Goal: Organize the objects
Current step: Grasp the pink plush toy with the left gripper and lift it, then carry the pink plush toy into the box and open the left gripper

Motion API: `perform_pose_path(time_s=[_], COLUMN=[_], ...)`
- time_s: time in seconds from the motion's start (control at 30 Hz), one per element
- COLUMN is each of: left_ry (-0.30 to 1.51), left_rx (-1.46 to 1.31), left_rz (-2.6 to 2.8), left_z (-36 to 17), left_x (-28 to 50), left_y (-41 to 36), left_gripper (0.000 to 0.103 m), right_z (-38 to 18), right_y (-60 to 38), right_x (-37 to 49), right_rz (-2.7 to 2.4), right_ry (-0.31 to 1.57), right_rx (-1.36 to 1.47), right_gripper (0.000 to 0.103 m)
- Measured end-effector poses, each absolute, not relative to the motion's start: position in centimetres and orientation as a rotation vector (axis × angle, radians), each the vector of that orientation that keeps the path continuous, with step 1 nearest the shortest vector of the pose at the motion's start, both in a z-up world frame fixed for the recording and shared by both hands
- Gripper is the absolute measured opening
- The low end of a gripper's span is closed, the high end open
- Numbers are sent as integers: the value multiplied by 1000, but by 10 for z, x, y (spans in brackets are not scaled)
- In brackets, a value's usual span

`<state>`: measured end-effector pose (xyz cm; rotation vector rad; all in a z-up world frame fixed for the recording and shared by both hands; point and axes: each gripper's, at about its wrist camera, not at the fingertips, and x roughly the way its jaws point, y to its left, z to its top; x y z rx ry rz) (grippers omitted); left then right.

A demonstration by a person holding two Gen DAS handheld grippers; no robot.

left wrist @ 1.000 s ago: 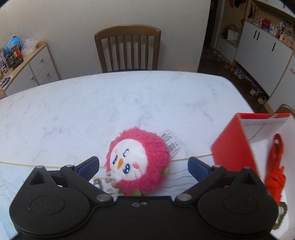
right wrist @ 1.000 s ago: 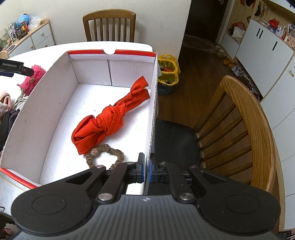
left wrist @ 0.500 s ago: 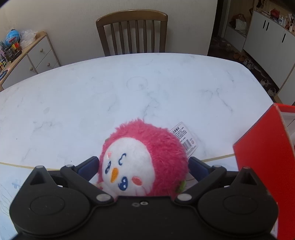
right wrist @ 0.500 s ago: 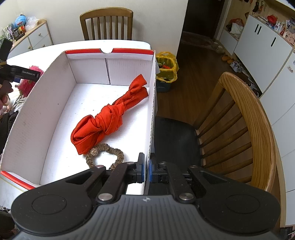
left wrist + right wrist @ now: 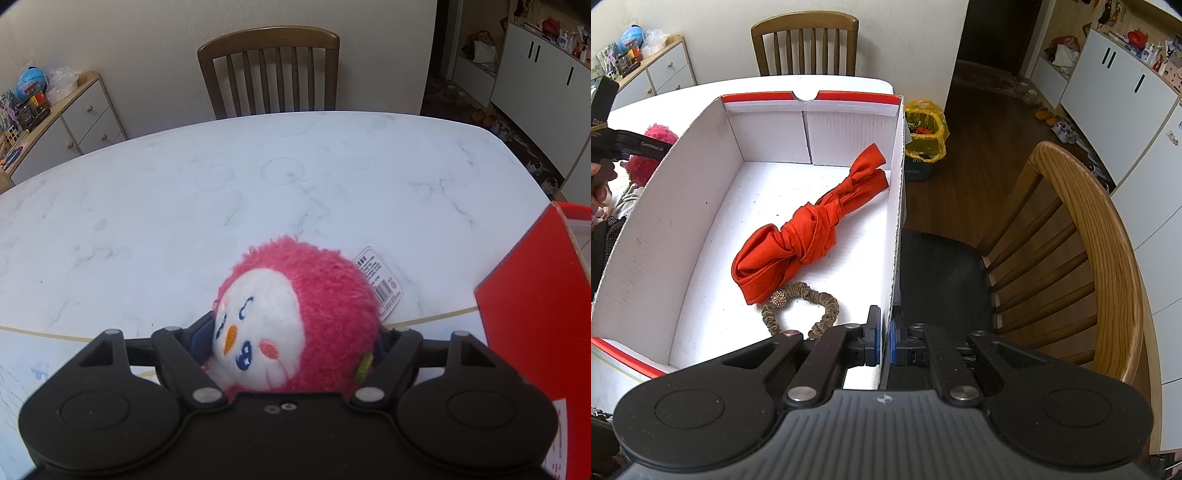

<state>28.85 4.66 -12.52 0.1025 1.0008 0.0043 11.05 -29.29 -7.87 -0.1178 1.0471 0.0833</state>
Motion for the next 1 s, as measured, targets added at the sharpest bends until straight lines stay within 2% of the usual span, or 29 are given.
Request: perform_pose_path(time_s=[1.0], left_ry=[897], left_rx=[49], left_rz=[-194], left_z=[-8], left_x=[203], left_y=[-13], left_gripper=[75], right_z=[-86], right_y=[-296], right_x=[110], right_rz=[96], right_ry=[1040], right_rx=[-89], right_gripper=[4])
